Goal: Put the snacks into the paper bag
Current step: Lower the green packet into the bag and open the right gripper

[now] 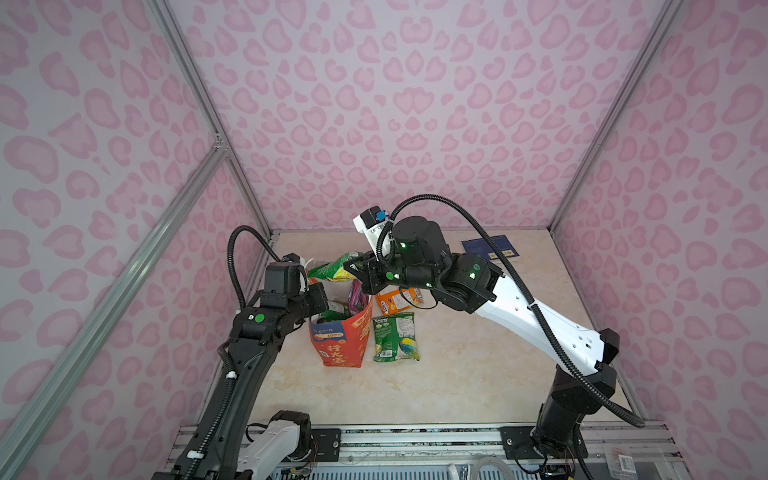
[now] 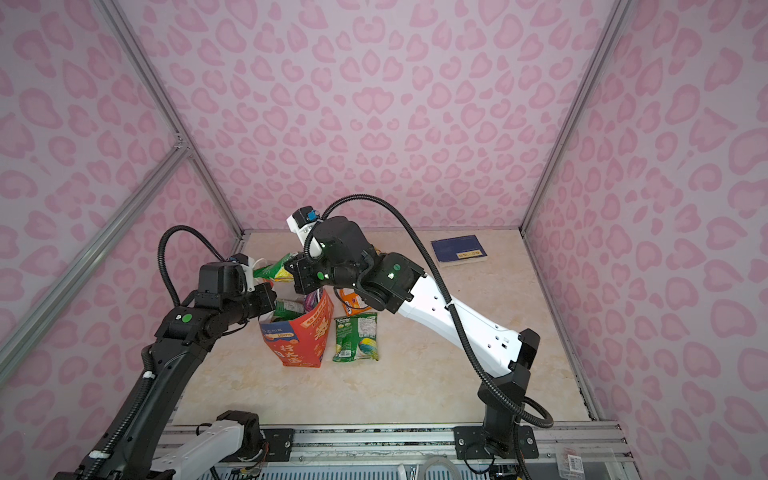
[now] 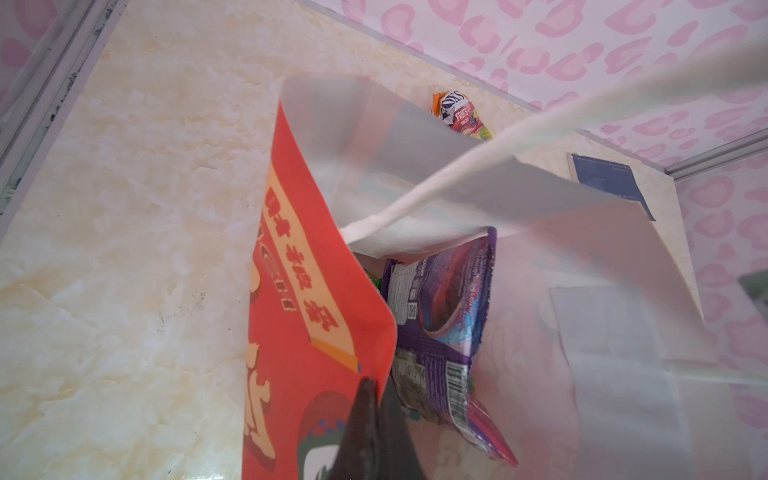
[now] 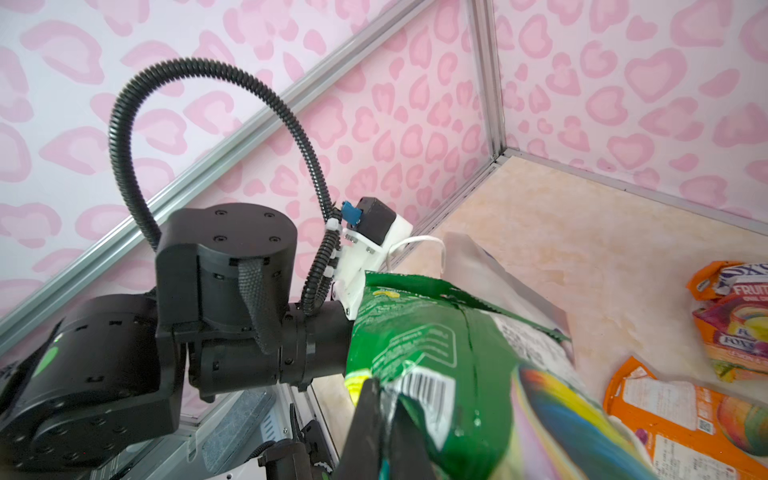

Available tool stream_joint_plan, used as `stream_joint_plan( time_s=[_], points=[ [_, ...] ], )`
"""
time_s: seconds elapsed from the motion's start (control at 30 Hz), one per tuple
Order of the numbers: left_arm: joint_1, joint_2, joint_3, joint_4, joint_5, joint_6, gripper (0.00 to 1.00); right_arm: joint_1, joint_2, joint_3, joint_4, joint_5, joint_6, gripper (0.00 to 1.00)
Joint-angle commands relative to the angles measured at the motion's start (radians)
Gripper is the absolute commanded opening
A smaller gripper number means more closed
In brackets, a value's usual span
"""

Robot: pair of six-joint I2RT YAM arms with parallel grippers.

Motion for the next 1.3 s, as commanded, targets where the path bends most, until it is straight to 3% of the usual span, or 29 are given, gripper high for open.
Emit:
stream_joint_plan(
  time_s=[0.0,0.27,0.57,0.87,1.07,1.27],
  points=[
    [0.0,0.002,-0.003,-0.006,-0.005,0.007,0.03,0.0,0.002,-0.029,0.061,-0.007,0.015,0.0],
    [0.0,-0.001,-0.004,-0.006,-0.012,0.008,0.03,-0.011,0.039,-0.065,0.109,-0.098,0.084,0.0],
    [0.001,-0.004,-0.004,-0.004,-0.007,0.007,0.03,-0.037,0.046,-0.136,0.142,-0.111,0.147,0.0],
    [0.001,-0.001,-0.003,-0.006,-0.005,0.008,0.03,-0.052,0.068,-0.084,0.099,-0.082,0.127,0.45],
    [0.0,0.002,-0.003,-0.006,-0.008,0.008,0.03,-0.039,0.076,0.009,0.03,-0.06,0.058,0.68],
    [0.0,0.0,-0.003,-0.011,-0.028,0.005,0.03,-0.038,0.051,0.064,-0.053,0.017,-0.023,0.76]
  ],
)
